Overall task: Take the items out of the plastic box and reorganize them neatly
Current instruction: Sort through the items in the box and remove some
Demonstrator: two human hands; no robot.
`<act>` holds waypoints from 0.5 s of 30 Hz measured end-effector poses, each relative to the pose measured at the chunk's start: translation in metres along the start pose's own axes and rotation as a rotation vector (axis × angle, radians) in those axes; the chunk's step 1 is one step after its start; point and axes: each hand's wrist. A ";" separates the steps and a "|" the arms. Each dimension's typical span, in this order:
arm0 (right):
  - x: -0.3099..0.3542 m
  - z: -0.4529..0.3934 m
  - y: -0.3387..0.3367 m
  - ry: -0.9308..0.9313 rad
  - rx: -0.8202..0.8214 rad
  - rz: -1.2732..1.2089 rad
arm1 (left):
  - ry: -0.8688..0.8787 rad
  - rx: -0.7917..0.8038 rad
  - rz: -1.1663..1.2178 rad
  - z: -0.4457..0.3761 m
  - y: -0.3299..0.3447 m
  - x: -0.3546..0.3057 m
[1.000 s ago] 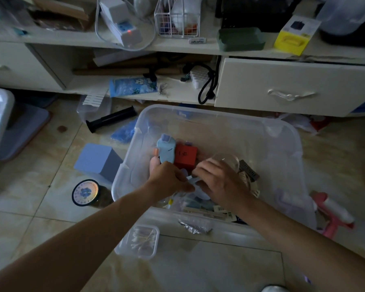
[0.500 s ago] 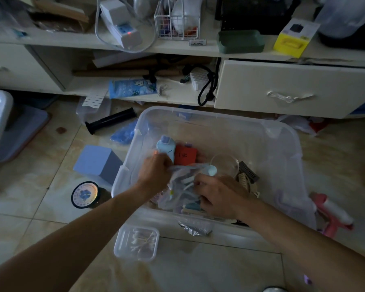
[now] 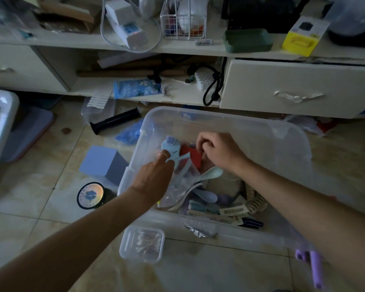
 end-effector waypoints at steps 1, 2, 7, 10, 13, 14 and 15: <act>-0.016 -0.002 0.012 0.030 -0.084 0.059 | -0.051 -0.006 0.016 0.001 0.008 0.000; -0.030 0.000 0.026 0.046 -0.059 0.155 | -0.109 -0.015 0.039 0.002 0.014 0.000; -0.078 0.032 0.096 0.084 0.391 0.526 | -0.196 -0.006 0.056 0.003 0.028 0.002; -0.086 0.034 0.107 0.109 0.427 0.587 | -0.220 0.053 0.123 -0.001 0.030 -0.003; -0.084 0.031 0.105 0.071 0.468 0.264 | -0.163 0.051 0.223 -0.005 0.033 -0.007; -0.082 0.030 0.104 0.072 0.485 0.185 | -0.133 0.048 0.248 -0.006 0.034 -0.007; -0.083 0.029 0.106 0.091 0.504 0.145 | -0.109 0.046 0.268 -0.007 0.036 -0.008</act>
Point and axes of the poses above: each hand's wrist, its own z-axis away from the middle knuckle, its own y-axis out of the palm, x = y × z, and after that the axes turned 1 degree about y, right-handed
